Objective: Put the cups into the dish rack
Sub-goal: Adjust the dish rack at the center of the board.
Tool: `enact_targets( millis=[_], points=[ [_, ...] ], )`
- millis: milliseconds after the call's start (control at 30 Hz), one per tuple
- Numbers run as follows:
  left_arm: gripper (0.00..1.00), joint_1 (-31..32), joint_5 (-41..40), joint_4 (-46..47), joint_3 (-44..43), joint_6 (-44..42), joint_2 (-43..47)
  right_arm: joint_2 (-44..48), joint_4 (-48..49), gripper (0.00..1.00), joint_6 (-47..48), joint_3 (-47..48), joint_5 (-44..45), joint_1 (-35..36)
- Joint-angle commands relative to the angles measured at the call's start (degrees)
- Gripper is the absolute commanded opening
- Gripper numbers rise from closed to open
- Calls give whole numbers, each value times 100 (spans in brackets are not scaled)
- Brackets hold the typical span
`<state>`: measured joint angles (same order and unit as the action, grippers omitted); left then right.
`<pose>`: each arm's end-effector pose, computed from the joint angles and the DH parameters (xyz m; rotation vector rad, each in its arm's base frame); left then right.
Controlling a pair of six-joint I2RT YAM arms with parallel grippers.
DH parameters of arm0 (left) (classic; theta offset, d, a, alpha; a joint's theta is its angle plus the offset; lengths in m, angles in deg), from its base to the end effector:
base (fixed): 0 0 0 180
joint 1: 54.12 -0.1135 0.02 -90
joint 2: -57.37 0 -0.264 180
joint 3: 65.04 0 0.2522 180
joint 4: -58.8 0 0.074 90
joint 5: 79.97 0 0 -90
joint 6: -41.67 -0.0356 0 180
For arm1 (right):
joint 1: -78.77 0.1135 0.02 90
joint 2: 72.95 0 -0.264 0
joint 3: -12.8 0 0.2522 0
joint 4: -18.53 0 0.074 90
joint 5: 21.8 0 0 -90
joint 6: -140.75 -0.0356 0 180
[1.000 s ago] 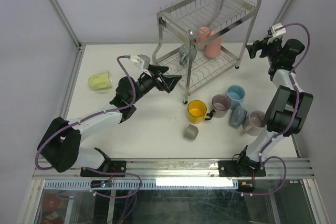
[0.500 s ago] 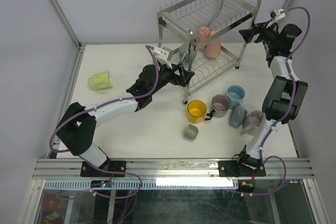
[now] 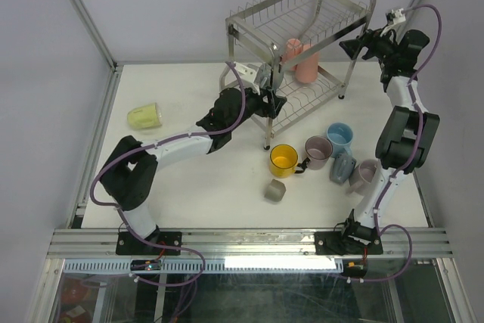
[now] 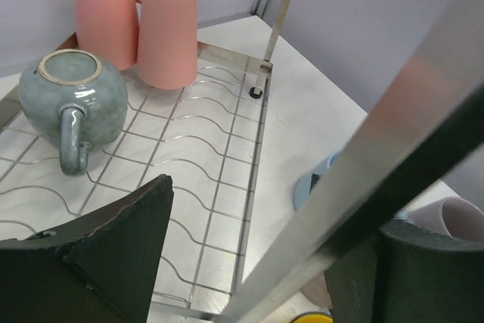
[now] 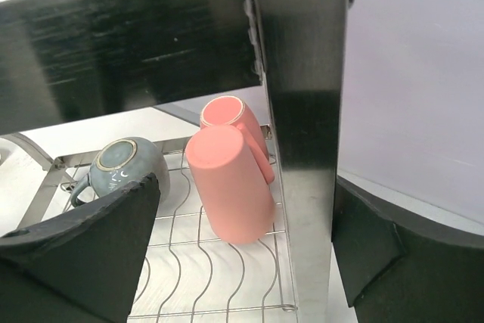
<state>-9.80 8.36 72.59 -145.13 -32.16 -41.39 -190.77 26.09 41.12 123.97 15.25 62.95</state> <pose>0.2929 -0.2845 0.2844 0.3947 1.6688 -0.7715 0.4784 -0.1060 0.3193 -0.3893 1.5480 0.6302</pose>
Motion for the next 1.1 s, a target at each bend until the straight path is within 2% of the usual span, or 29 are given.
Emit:
enact_targets(
  millis=[0, 100, 233, 367, 400, 433, 467, 600, 800, 833, 867, 1067],
  points=[
    [67, 51, -322, 475, -457, -247, -221, 36, -390, 90, -203, 326, -190, 52],
    [60, 54, -315, 471, -661, -271, -393, -133, -505, 90, -203, 595, -190, 52],
    [37, 56, -135, 461, -763, -283, -453, -285, -466, 90, -203, 719, -190, 49],
    [22, 57, -6, 538, -612, -568, -376, -327, -293, 90, -203, 729, -190, 43],
    [18, 46, 10, 571, -553, -647, -346, -330, -262, 69, 847, 738, 417, 43],
    [15, 50, 36, 610, -489, -759, -296, -340, -234, 61, 1145, 746, 598, 43],
    [11, 49, 43, 626, -425, -842, -248, -334, -196, 57, 1175, 746, 622, 43],
    [1, 4, 57, 740, -118, -1122, -47, -281, 45, 49, 1131, 694, 590, 43],
    [0, -218, 336, 834, 159, -1264, 135, 67, 755, 49, 1131, 235, 590, 43],
    [0, -254, 411, 849, 186, -1295, 145, 145, 889, 21, 1025, 170, 566, 43],
    [0, -298, 490, 862, 215, -1325, 146, 228, 1009, 0, 944, 113, 260, 43],
    [0, -569, 937, 935, 313, -1465, 160, 686, 1473, 0, 819, 9, 54, 52]
  ],
)
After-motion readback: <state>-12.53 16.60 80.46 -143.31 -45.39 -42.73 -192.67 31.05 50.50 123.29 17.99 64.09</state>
